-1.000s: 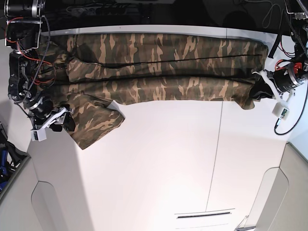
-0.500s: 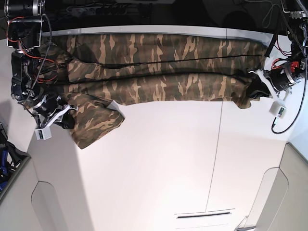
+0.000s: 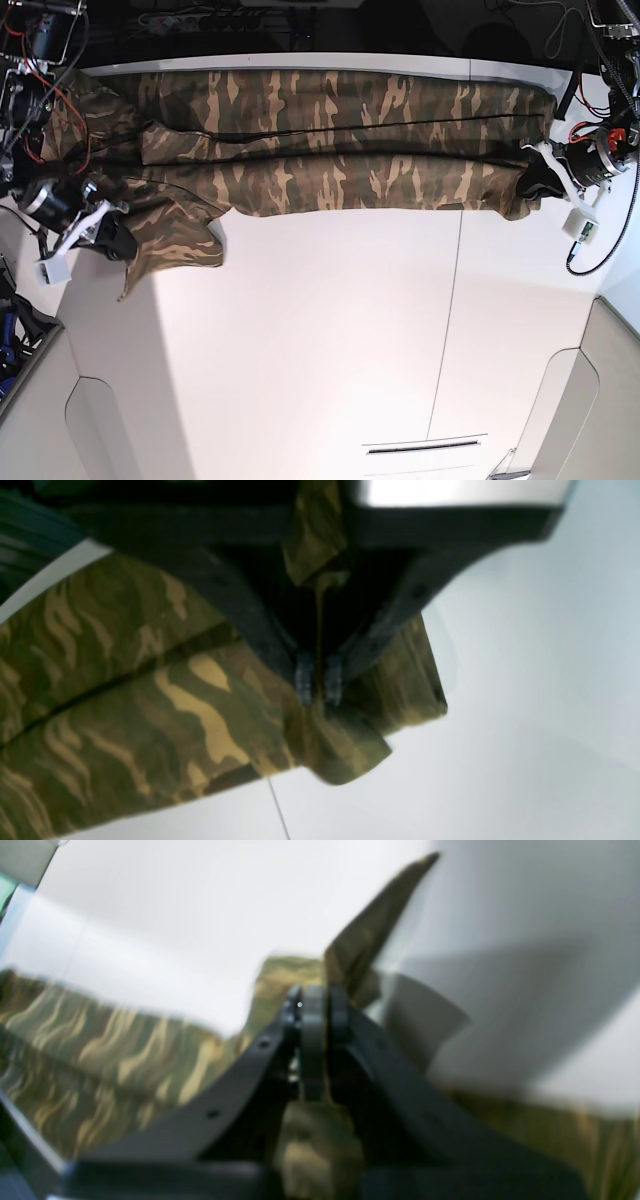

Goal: Fold the T-shirt properly
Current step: 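Fold the shirt lengthwise again, bringing the hem edge up to the collar edge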

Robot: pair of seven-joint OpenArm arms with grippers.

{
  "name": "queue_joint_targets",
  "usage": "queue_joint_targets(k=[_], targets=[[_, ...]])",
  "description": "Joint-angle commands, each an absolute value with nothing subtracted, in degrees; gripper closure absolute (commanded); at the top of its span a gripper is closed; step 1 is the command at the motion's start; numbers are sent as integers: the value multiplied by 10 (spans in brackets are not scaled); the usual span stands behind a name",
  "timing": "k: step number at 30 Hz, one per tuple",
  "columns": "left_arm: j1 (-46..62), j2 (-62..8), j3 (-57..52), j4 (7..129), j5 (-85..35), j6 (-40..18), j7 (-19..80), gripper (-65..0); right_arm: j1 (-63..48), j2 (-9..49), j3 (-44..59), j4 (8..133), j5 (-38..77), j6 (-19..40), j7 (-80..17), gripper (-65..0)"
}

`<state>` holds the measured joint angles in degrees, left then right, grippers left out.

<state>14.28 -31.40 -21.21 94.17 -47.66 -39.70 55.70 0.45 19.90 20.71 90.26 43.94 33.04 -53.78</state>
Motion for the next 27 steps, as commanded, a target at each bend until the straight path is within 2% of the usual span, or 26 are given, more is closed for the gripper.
queue_joint_targets(k=[1, 10, 19, 25, 27], targets=[[137, -326, -221, 957, -486, -400, 552, 0, -2, 208, 223, 934, 457, 335, -529, 0], [180, -326, -260, 1033, -487, -400, 558, 0, -142, 208, 321, 1049, 495, 342, -530, 0], [219, -325, -261, 1046, -486, -400, 557, 0, -201, 208, 326, 1049, 497, 342, -528, 0], [223, -325, -261, 1046, -484, -400, 558, 0, -212, 208, 326, 1031, 454, 336, -527, 0], [223, -325, -261, 1046, -484, -400, 558, -52, -212, 208, 326, 1015, 453, 336, -527, 0]])
